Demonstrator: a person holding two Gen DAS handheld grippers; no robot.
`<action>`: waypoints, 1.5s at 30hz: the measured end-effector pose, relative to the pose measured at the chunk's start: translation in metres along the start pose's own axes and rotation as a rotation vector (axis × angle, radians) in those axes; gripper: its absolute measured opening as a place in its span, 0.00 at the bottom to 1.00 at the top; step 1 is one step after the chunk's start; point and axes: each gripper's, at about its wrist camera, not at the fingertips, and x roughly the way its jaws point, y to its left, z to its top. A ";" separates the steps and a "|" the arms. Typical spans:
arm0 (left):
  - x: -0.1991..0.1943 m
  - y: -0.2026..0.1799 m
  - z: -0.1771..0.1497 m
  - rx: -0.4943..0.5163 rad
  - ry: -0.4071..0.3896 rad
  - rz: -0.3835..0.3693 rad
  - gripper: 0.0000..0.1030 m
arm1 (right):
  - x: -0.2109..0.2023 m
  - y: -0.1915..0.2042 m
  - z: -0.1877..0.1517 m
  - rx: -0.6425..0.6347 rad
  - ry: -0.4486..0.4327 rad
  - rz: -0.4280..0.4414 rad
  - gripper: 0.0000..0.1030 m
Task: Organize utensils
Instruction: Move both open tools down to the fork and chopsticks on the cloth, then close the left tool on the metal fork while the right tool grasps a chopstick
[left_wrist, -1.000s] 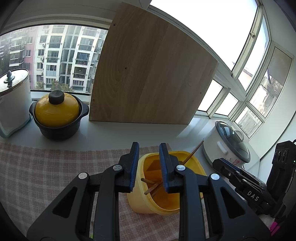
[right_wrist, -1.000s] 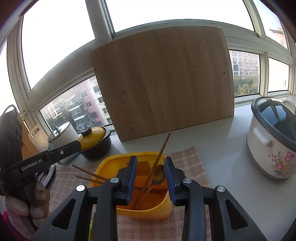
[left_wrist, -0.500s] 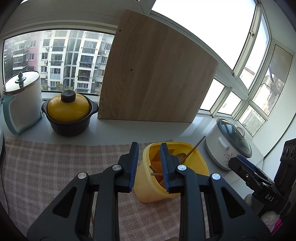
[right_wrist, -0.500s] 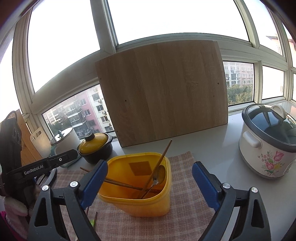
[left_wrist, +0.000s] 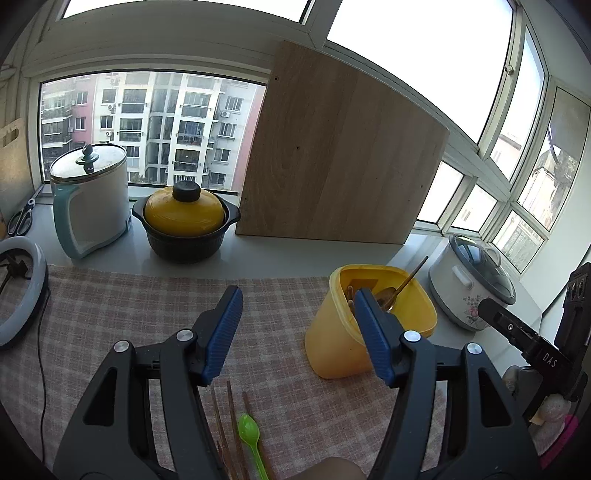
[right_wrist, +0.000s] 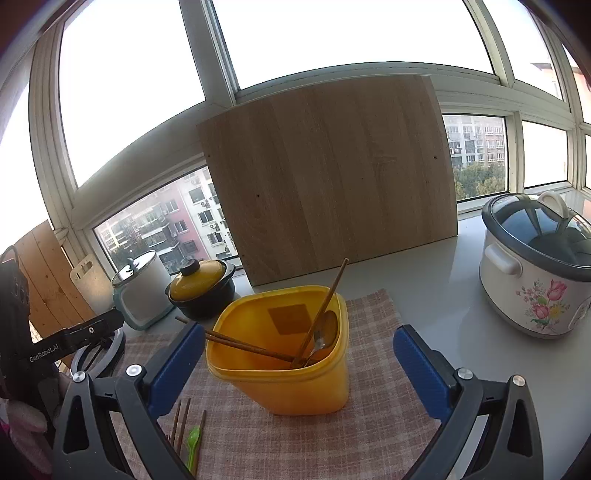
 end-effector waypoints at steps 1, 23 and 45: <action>-0.005 0.005 -0.003 0.002 -0.002 0.009 0.62 | -0.002 0.001 -0.001 -0.005 -0.004 0.004 1.00; -0.033 0.092 -0.102 -0.102 0.208 0.095 0.62 | 0.004 0.046 -0.057 -0.070 0.160 0.252 0.99; 0.024 0.105 -0.149 -0.013 0.422 -0.006 0.51 | 0.095 0.102 -0.129 -0.029 0.567 0.379 0.38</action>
